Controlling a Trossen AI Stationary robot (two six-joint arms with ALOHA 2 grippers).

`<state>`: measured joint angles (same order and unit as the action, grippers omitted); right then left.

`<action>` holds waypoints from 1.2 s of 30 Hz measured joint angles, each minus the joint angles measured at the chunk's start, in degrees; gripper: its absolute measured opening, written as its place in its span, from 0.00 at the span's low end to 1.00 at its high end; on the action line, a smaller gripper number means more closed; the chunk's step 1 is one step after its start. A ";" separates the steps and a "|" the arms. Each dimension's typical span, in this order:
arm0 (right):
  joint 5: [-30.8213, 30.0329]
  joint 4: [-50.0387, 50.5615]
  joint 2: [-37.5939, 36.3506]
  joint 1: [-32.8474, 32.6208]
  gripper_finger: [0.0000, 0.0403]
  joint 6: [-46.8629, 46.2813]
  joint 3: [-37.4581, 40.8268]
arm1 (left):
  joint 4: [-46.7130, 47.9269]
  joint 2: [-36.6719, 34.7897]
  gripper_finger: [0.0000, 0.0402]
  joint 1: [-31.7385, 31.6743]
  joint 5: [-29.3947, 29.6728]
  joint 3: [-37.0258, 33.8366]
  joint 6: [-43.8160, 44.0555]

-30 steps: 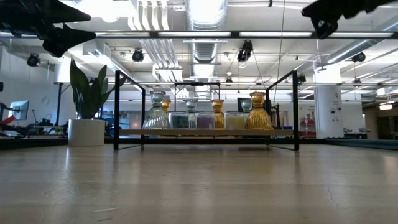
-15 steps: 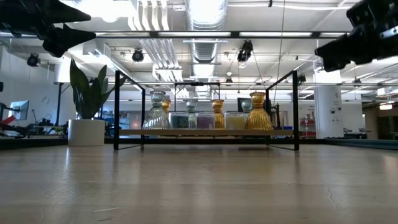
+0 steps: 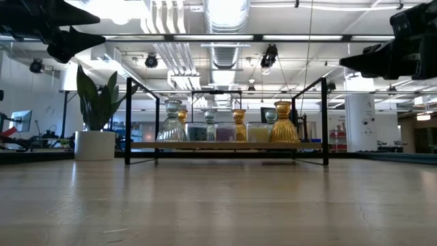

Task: Pick & Place candle stick holders
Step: Return to Home Position

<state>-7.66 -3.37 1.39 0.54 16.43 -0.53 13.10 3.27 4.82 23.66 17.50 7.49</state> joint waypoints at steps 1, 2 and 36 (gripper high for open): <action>0.02 0.60 0.35 0.00 0.02 0.10 0.01 | -0.02 0.08 0.75 0.00 0.02 0.02 0.02; 0.01 0.43 0.70 0.00 0.02 0.07 0.01 | 0.00 0.08 0.75 -0.02 0.02 0.00 0.00; 0.13 0.15 1.09 -0.02 0.02 0.11 0.01 | -8.84 -3.17 0.75 -3.77 -25.98 -13.65 -6.62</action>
<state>-7.53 -3.22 2.48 0.51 16.53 -0.51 4.26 0.11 1.04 -2.32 3.84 0.87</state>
